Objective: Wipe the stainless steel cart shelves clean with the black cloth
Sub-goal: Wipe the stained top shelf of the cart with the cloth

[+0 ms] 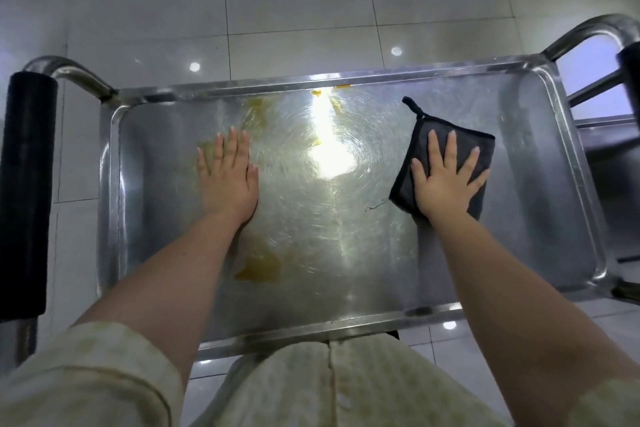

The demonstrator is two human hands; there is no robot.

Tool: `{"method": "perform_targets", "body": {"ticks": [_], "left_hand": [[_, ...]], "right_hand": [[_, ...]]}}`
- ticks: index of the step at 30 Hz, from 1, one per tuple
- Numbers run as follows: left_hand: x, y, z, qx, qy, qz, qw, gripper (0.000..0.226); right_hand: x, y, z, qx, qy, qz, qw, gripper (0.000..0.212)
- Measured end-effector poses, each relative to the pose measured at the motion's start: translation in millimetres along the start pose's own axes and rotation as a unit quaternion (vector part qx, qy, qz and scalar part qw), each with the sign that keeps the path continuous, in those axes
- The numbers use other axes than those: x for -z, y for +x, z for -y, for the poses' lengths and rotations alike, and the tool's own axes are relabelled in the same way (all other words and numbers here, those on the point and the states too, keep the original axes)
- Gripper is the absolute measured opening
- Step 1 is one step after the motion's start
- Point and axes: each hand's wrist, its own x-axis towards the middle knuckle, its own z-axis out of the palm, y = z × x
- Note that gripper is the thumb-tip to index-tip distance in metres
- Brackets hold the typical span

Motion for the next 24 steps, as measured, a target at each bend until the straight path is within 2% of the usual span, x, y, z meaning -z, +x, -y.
{"method": "perform_targets", "body": {"ticks": [3, 5, 6, 8, 10, 12, 14, 19, 22, 24], "left_hand": [[-3, 3, 2, 0.001, -0.007, -0.004, 1.000, 0.058], [-4, 4, 3, -0.002, -0.010, -0.004, 1.000, 0.059], [-5, 4, 4, -0.003, -0.013, -0.004, 1.000, 0.059], [-5, 5, 6, -0.005, -0.016, -0.005, 1.000, 0.060], [-4, 4, 6, -0.007, -0.014, -0.011, 1.000, 0.061], [-3, 4, 4, -0.006, -0.010, -0.015, 1.000, 0.062], [-4, 4, 2, -0.003, -0.010, -0.014, 1.000, 0.061], [-6, 6, 2, 0.000, -0.008, -0.006, 1.000, 0.058], [-4, 7, 0, 0.000, -0.003, -0.010, 1.000, 0.058], [-4, 7, -1, 0.004, 0.000, -0.010, 1.000, 0.058]], "right_hand": [[7, 17, 41, -0.040, 0.029, 0.003, 0.999, 0.061], [6, 24, 87, -0.022, 0.027, 0.000, 0.999, 0.062], [3, 20, 113, 0.017, 0.019, 0.006, 1.000, 0.063], [-9, -2, 162, 0.146, -0.011, 0.021, 0.989, 0.063], [-21, -32, 192, 0.290, -0.049, 0.039, 0.955, 0.063], [-26, -42, 194, 0.351, -0.072, 0.048, 0.932, 0.062], [-22, -26, 177, 0.328, -0.068, 0.029, 0.942, 0.061], [11, 56, 83, 0.134, -0.026, -0.003, 0.991, 0.063], [31, 86, 28, 0.014, 0.024, 0.005, 1.000, 0.063], [31, 89, 19, -0.045, 0.038, 0.004, 0.998, 0.063]]}}
